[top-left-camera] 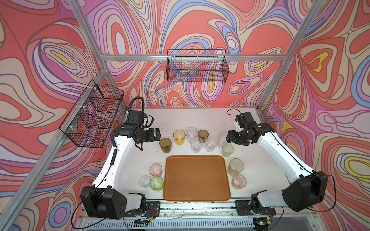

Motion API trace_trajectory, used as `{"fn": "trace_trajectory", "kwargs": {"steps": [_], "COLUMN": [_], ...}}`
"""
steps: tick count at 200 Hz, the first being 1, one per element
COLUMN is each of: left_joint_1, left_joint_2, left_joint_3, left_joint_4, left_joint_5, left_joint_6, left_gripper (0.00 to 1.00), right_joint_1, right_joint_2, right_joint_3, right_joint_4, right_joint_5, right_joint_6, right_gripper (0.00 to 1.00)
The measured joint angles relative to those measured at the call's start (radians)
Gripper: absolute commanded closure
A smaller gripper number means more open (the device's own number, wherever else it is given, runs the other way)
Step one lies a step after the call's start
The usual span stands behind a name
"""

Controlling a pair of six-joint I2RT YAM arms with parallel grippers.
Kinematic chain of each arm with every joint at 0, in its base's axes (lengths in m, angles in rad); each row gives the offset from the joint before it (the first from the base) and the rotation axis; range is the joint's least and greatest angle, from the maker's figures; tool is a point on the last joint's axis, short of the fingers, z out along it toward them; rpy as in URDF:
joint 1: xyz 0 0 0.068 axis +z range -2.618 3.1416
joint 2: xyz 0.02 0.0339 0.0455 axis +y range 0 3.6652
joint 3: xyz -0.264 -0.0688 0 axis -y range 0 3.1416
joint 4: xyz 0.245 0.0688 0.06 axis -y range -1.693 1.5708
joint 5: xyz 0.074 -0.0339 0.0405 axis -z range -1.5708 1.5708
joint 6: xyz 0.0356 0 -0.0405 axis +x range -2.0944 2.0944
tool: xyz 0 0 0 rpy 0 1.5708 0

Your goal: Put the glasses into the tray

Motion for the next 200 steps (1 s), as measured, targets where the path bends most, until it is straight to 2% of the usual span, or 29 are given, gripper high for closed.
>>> {"fn": "trace_trajectory", "kwargs": {"steps": [40,91,148,200], "left_joint_1": [-0.009,-0.009,-0.011,-0.019], "left_joint_2": [-0.039,-0.007,-0.006,0.009], "left_joint_3": [0.003,0.037,0.037,0.037], "left_joint_4": [0.0,-0.016,-0.015,-0.015], "left_joint_5": [0.004,0.059,0.09,0.094], "left_joint_6": [-0.025,-0.04,-0.058,-0.058], "left_gripper": [0.0,0.0,0.0,0.0], "right_joint_1": [0.026,0.026,0.028,0.027], "right_joint_2": [0.039,0.063,0.096,0.109], "right_joint_3": [-0.002,-0.005,-0.039,-0.06], "right_joint_4": [0.005,0.017,0.015,0.003], "right_joint_5": [-0.002,-0.004,0.036,0.103], "right_joint_6": [0.006,0.001,0.017,0.051], "right_gripper": [0.45,0.6,0.66,0.64]}}
